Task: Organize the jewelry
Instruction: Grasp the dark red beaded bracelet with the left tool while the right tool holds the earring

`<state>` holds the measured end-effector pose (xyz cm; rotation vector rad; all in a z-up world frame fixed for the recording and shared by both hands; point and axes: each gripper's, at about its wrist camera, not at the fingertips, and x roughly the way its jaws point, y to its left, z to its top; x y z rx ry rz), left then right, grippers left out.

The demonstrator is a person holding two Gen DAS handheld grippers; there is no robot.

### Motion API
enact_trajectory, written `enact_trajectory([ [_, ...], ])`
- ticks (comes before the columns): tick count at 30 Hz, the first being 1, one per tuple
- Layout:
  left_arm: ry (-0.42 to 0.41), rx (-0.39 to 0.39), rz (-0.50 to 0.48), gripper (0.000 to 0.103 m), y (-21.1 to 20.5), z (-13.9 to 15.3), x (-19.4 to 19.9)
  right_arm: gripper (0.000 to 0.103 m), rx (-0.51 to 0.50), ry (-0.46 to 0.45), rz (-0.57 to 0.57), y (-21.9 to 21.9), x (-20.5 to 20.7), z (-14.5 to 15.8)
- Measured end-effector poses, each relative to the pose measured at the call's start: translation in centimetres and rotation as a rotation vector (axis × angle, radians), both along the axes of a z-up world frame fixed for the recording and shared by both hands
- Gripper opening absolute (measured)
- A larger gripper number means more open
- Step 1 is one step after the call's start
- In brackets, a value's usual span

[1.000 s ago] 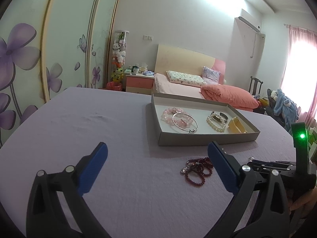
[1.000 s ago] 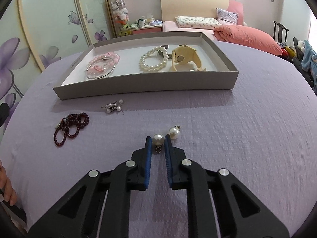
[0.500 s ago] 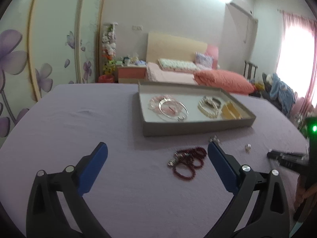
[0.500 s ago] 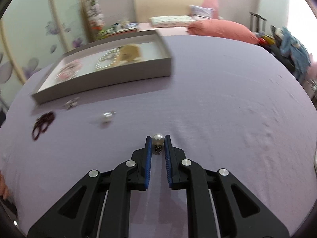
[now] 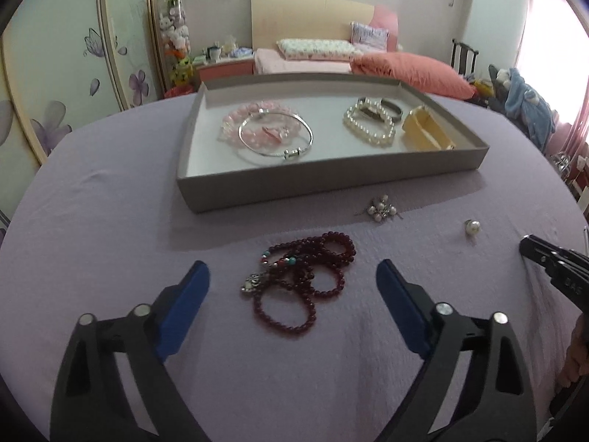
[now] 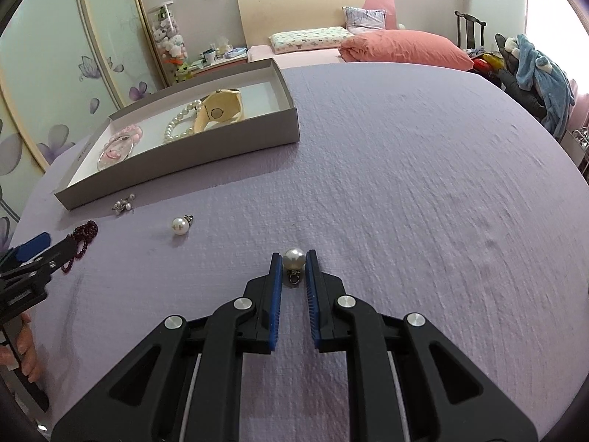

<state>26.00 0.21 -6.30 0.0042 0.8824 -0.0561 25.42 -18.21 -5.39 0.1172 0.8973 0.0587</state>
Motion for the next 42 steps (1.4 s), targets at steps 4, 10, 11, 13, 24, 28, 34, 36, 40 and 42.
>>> enact_trajectory([
  [4,0.048,0.012,-0.002,0.081,-0.4,-0.7,0.8,0.014,0.001,0.0,0.001,0.0,0.0,0.0],
  [10,0.051,0.032,0.007,0.081,-1.0,-0.7,1.2,0.014,0.002,0.0,0.001,0.0,0.0,0.0],
  [11,0.052,0.032,0.009,0.08,-1.0,-0.7,1.3,0.014,0.001,0.0,0.001,0.0,0.0,0.0],
  [13,0.043,0.034,0.015,0.07,-1.1,-0.6,1.4,0.014,0.001,0.0,0.001,0.0,0.0,0.0],
  [24,-0.013,-0.071,0.007,0.009,1.1,0.4,0.3,0.014,0.018,0.0,0.004,-0.1,0.1,-0.1],
  [28,-0.069,-0.126,0.021,0.009,2.7,1.6,-1.7,0.014,0.019,0.0,0.005,-0.1,0.1,-0.1],
  [34,-0.183,-0.192,0.039,0.009,4.4,3.9,-5.4,0.014,0.028,0.0,0.011,-0.3,0.1,-0.1],
  [36,-0.218,-0.204,0.048,0.009,4.7,4.5,-6.7,0.014,0.029,-0.001,0.014,-0.3,0.1,-0.1],
  [40,-0.243,-0.222,0.056,0.009,4.6,4.8,-8.2,0.014,0.023,0.0,0.024,-0.1,0.0,-0.1],
  [42,-0.234,-0.237,0.054,0.009,4.4,4.5,-8.6,0.014,0.018,0.0,0.03,0.0,-0.1,-0.1],
])
